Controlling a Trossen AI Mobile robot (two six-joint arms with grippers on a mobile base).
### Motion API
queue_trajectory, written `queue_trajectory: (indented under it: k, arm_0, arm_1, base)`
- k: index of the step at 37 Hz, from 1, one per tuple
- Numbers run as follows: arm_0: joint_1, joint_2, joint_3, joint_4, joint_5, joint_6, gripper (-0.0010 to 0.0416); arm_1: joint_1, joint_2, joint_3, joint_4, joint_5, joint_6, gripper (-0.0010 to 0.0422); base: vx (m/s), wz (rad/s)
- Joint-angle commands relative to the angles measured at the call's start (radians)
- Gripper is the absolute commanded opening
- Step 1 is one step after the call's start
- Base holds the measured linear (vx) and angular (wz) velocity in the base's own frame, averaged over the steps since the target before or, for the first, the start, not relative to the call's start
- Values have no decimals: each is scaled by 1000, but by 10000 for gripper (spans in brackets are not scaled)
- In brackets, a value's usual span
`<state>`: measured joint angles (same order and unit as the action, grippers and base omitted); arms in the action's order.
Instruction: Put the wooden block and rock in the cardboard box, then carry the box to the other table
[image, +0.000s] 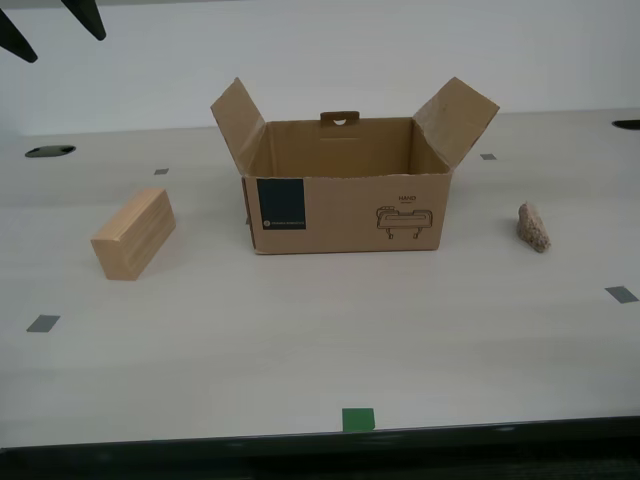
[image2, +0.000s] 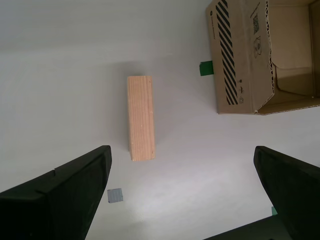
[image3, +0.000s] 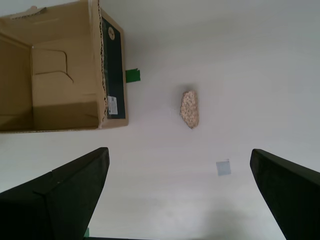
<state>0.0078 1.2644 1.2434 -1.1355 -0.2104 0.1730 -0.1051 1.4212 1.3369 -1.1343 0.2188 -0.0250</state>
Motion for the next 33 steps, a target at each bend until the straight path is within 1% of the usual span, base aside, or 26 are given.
queue_trajectory:
  k: [1, 8, 14, 22, 33]
  arm_0:
    - [0, 1, -28, 45, -2, 3, 394]
    - [0, 11, -89, 111, -2, 3, 394]
    - [0, 41, -132, 196, -2, 8, 394]
    - [0, 114, -145, 249, -2, 10, 394]
    - [0, 255, -145, 299, -2, 2, 394]
  arm_1:
    - [-1, 0, 1, 2, 3, -1, 389]
    - [-1, 0, 1, 8, 3, -2, 389]
    - [-1, 0, 0, 12, 3, -11, 389]
    - [-1, 0, -4, 27, 3, -11, 389]
    - [-1, 0, -45, 42, 2, -13, 389]
  base:
    - [0, 0]
    - [0, 0]
    - [0, 0]
    - [0, 0]
    - [0, 0]
